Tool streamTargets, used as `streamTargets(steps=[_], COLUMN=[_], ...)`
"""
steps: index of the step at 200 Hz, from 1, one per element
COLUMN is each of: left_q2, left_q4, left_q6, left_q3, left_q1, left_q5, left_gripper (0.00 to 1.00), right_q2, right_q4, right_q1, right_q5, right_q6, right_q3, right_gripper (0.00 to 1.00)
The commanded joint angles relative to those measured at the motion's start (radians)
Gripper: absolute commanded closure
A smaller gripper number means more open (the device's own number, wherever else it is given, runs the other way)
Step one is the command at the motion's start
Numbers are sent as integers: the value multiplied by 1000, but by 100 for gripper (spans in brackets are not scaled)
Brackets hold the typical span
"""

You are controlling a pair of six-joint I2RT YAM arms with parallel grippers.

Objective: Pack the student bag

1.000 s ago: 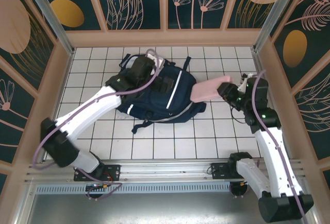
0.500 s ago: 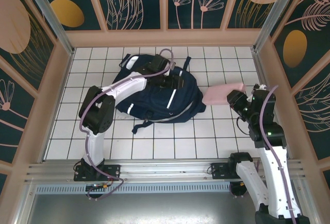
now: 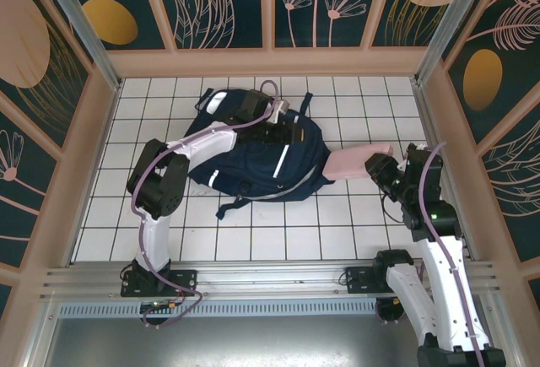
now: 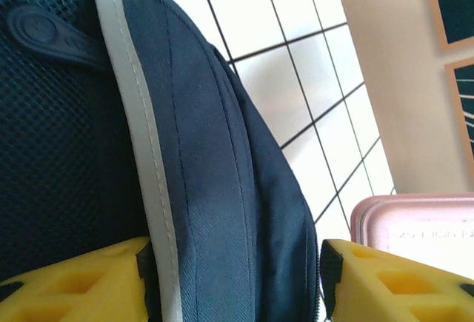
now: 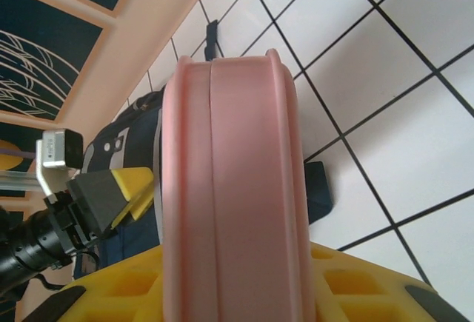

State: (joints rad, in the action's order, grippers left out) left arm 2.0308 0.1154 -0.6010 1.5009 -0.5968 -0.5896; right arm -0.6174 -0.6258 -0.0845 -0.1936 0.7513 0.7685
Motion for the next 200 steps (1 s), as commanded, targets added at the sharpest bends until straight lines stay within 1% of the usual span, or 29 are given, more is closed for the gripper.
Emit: streamTargets(steps=[1,13,51,63,71,101,141,160,200], left_q2=[24,27,27,26,25,-8,-103,-164,-307], left_q4=[-30,-45,-71,-58,-38,-25,58,89,121], left_q6=[-18,-27,-38,-35,-25,-16,5,-22,-66], left_q3=[-31,-46,-53,-46,-36,-35,14,34,48], left_q1=[1,0,-4,-8,-7,-7,11,44,114], left_q5=[-69,-85,-104,-83,-63,-22,40,65,84], left_gripper=[40,43,67,73,80,100,100,100,100], right_q2=[19,21,30,32,35,42,55,57,64], right_q4=[67,66,64,62,61,49,37,33,45], right_q1=[6,6,7,6,6,7,8,7,8], right_q5=[-29,-32,-39,-40,-38,-26,5,0,-8], right_q6=[19,17,27,29,28,27,34,45,57], right_q3=[-9,-9,-17,-16,-14,4,53,76,84], right_gripper=[66,66,66,66,66,66,66,65,65])
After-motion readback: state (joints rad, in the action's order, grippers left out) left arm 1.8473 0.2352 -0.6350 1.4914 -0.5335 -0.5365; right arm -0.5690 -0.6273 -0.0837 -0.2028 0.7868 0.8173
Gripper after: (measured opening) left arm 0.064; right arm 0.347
